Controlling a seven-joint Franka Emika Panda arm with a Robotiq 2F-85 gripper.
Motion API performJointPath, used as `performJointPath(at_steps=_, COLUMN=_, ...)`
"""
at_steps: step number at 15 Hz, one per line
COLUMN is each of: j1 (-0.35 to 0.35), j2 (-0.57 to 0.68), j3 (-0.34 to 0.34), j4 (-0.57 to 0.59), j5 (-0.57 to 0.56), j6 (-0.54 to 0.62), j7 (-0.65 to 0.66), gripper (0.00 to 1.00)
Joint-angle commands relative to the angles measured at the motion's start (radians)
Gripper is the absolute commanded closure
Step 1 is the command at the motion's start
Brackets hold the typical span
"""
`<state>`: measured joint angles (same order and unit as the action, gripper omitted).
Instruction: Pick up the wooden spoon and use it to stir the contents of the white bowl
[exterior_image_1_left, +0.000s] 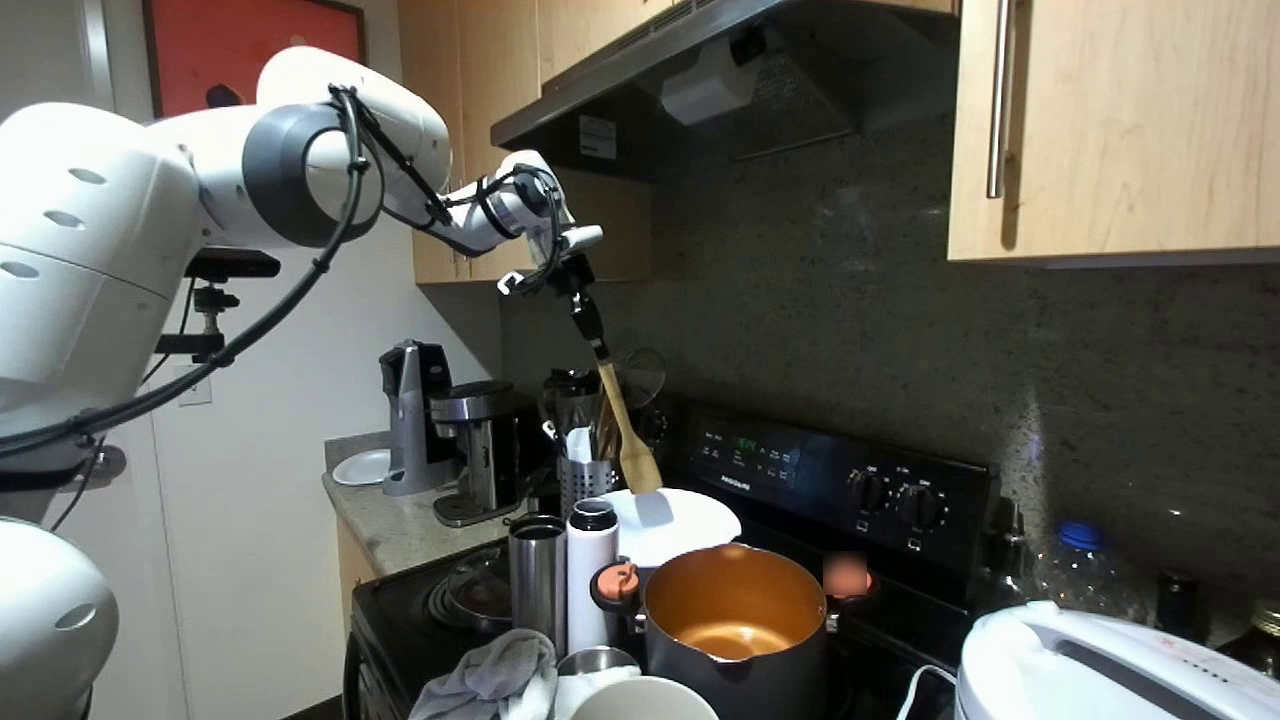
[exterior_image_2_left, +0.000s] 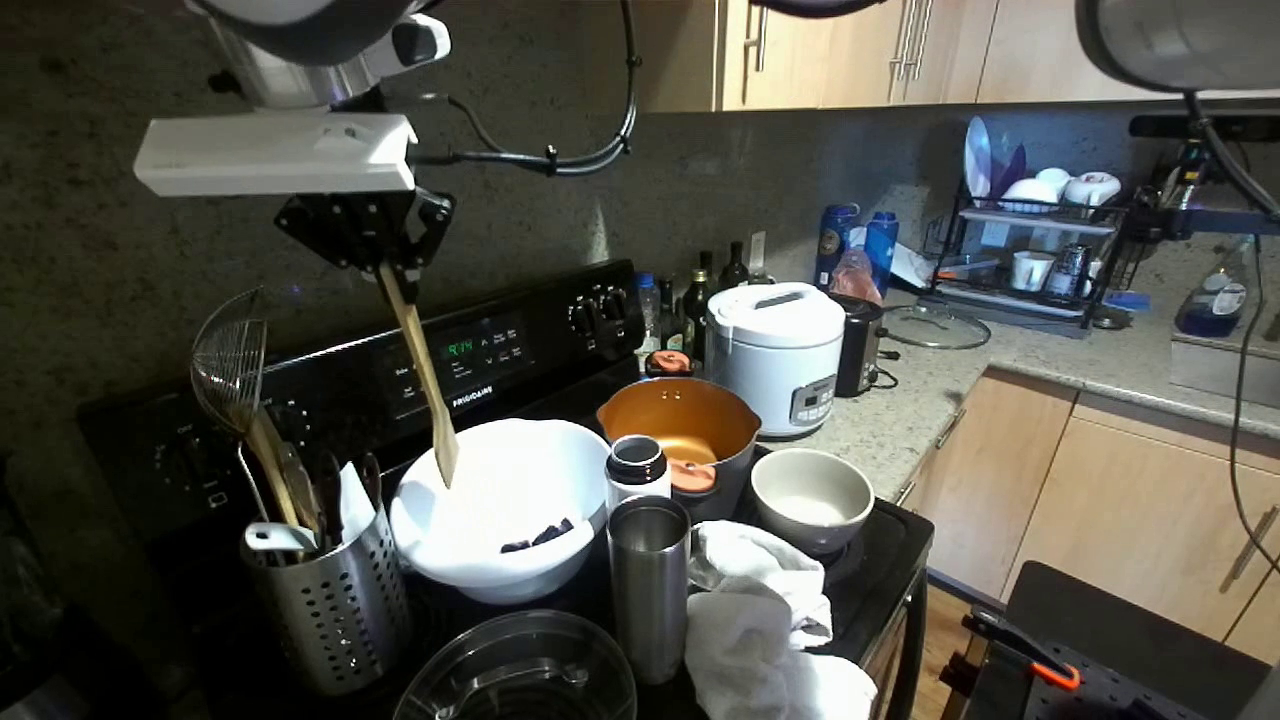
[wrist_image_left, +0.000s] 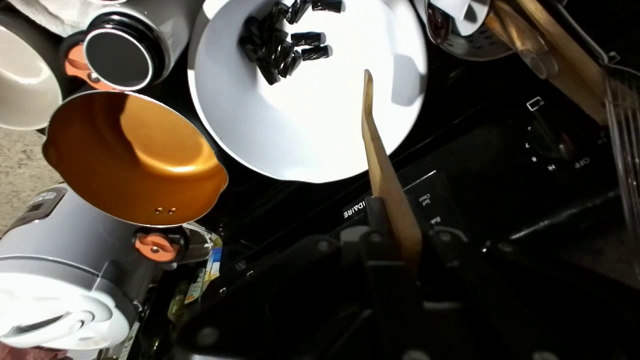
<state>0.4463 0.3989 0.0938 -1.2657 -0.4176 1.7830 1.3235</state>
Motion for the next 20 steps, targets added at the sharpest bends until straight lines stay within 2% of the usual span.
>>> performJointPath(at_steps=1, j1=-0.033, j2=-0.109, j3=0.008, j4=-0.108, j5=0.057, j6=0.086, j7=0.010, gripper=0.95)
performJointPath(at_steps=11, j1=-0.098, j2=-0.261, j3=0.003, j4=-0.364, j5=0.258, j6=0.389, j7=-0.015, gripper=0.95)
performJointPath(at_steps=12, j1=-0.122, j2=-0.273, j3=0.025, j4=-0.382, j5=0.262, j6=0.401, j7=-0.011, gripper=0.95)
performJointPath(at_steps=20, j1=-0.167, j2=-0.406, j3=0.041, j4=-0.507, j5=0.259, j6=0.385, j7=0.000, gripper=0.95)
